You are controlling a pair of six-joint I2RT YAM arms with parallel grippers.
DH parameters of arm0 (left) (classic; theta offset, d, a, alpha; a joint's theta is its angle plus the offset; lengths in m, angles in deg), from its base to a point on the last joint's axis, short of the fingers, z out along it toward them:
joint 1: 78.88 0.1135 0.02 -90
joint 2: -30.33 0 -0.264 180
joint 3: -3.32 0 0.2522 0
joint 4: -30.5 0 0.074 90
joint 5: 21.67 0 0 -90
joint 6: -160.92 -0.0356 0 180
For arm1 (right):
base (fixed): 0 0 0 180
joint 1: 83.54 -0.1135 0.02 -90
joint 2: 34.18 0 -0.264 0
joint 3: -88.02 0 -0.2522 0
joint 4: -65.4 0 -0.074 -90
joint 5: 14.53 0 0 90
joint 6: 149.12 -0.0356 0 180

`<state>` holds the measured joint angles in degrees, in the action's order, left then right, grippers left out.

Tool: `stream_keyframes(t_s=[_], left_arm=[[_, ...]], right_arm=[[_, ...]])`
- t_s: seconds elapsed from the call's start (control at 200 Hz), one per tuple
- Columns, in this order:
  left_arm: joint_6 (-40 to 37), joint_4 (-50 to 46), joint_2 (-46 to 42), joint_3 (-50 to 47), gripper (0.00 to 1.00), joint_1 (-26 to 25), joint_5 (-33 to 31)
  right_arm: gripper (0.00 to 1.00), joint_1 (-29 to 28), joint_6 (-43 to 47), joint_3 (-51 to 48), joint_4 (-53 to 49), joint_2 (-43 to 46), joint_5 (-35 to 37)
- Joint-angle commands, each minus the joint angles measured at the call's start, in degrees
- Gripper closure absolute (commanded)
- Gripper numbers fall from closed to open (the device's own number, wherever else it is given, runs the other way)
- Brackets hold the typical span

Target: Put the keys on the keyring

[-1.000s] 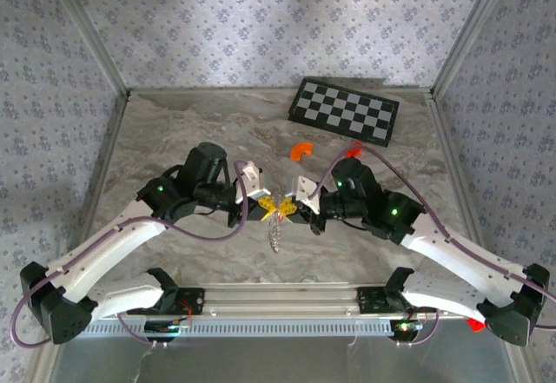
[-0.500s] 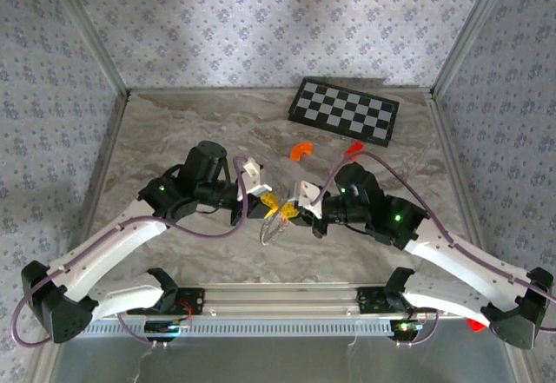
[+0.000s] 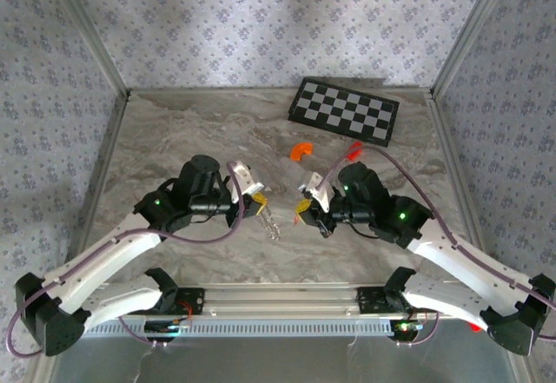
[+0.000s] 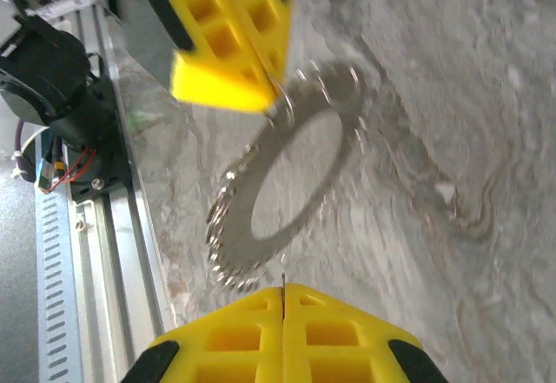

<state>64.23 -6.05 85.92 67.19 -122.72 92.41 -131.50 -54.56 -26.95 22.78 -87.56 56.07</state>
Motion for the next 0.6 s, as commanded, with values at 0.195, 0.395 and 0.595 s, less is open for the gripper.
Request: stream_keyframes(t_s=[0.195,0.395,0.595], left_arm=[[4.31,3.62,-8.01,-3.34,1.00,0.27,-5.48],[5.07,5.04,-10.14,-4.73,1.00,0.25,-4.86],[6.54,5.65,-12.66,-6.29,1.00,-0.19,-5.10]], right_arm=[[1.00,-1.49,-10.89,7.13,-19.82,-12.72,9.57],[1.00,-0.79,-14.61,5.65,-19.80,-17.68,10.66],[1.00,-0.70,-15.54,6.26,-21.88,-23.02,12.89]])
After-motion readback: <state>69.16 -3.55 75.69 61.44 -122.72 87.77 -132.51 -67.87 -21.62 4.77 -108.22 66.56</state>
